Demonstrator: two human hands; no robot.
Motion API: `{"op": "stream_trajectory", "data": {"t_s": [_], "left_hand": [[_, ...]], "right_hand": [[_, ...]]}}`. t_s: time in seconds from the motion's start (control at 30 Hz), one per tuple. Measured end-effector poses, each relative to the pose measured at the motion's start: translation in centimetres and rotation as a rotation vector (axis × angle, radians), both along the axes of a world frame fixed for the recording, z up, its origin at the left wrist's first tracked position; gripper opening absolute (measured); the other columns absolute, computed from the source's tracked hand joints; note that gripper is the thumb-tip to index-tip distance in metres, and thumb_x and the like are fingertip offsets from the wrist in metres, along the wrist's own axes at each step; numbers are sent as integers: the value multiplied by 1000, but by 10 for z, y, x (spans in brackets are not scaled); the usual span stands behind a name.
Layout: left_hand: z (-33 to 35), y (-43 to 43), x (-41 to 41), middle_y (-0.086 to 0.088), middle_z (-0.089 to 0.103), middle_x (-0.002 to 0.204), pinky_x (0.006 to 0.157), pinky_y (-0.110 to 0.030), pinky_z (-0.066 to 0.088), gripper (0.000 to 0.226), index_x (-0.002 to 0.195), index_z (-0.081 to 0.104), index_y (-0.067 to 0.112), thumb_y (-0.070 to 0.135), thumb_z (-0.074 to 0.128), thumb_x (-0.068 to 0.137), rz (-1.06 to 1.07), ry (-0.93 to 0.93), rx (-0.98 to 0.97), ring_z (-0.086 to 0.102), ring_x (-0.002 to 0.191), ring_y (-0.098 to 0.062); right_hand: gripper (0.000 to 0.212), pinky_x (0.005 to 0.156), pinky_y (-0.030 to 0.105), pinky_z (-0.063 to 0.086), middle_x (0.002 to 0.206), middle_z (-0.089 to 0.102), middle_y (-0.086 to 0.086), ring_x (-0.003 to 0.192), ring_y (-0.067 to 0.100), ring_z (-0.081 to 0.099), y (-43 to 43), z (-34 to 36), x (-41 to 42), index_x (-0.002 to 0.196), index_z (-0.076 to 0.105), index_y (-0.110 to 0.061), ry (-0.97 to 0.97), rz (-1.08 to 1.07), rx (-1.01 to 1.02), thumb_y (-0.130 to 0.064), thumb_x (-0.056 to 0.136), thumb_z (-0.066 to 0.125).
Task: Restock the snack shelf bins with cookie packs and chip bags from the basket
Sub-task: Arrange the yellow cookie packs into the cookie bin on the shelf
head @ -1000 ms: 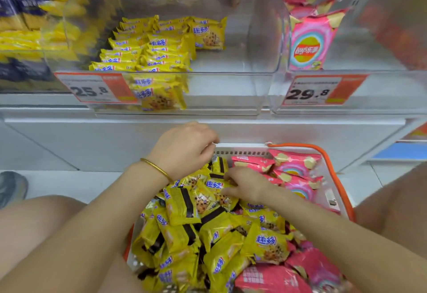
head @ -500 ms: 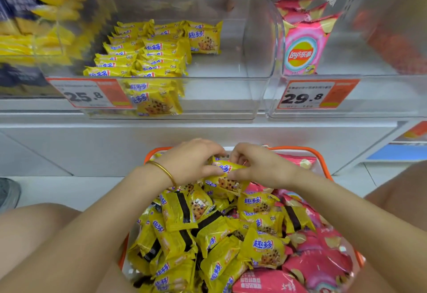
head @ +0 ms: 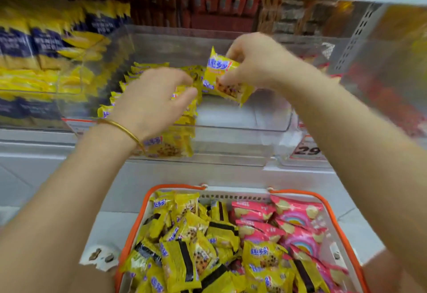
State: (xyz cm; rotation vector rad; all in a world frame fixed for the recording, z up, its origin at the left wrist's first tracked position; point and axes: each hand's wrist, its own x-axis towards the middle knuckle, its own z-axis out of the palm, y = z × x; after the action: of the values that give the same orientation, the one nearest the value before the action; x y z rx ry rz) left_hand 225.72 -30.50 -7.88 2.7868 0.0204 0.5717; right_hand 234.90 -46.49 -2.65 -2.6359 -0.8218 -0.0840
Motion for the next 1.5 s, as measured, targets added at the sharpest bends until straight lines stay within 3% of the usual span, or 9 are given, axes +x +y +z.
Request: {"op": "stream_trajectory", "data": {"t_s": [0.2,0.4,0.67,0.8,1.03,1.1,1.17,1.3,1.5], "left_hand": [[-17,2,2,-4,61,119,91,-40,43,56,115,61,22,48,25,81,48,100,58,49,115,-25],[-21,4,5,2,59,121,89,-36,38,38,120,56,28,41,33,94,43,127,90,47,114,-21],[-24,4,7,3,59,120,90,-37,39,38,119,57,27,41,31,95,5,71,88,47,113,-21],[-28,7,5,-1,65,110,85,-38,44,42,112,62,20,40,31,92,-7,-94,66,55,106,-26],[-22,-19,-36,-9,67,91,68,-43,43,24,97,68,6,17,48,92,-203,-477,119,58,78,-32],[-34,-35,-53,-8,67,87,67,-42,45,25,95,68,7,19,47,92,-277,-385,93,59,77,-31],[-54,-48,-66,-5,66,81,63,-39,48,25,92,68,10,22,46,90,-339,-198,137,60,75,-29],[-97,-68,-76,2,66,80,56,-34,52,36,89,66,20,36,34,86,-398,227,224,63,79,-25],[-122,-81,-72,2,68,81,58,-34,55,40,88,67,21,34,30,83,-420,349,232,66,78,-23]], "right_hand": [[33,73,31,42,109,55,13,108,32,57,53,-60,79,104,53,-5,-105,-92,-222,-17,78,71],[49,87,37,47,132,35,14,119,32,42,67,-87,103,118,51,-8,-96,-94,-126,-16,76,74],[52,95,38,35,127,47,9,122,31,36,67,-93,103,123,52,-19,-234,-87,-254,-29,76,73],[40,92,38,42,135,43,11,124,33,39,66,-76,91,120,56,-17,-196,-160,-206,-9,81,63],[22,65,19,42,74,55,-9,70,8,53,-13,-19,-44,85,59,-26,-167,116,312,-8,74,65],[18,54,9,39,61,52,-14,57,3,54,-43,-41,-77,82,61,-25,16,211,357,-9,76,67],[14,53,10,38,59,52,-14,56,2,55,-60,-88,-87,85,65,-22,200,216,158,-9,80,66],[20,63,21,35,88,61,-2,81,11,53,-89,-199,-86,104,68,-13,498,246,-398,-20,85,65],[48,74,29,40,119,60,6,103,23,55,-120,-263,-87,121,55,-13,557,204,-539,-39,83,67]]}}
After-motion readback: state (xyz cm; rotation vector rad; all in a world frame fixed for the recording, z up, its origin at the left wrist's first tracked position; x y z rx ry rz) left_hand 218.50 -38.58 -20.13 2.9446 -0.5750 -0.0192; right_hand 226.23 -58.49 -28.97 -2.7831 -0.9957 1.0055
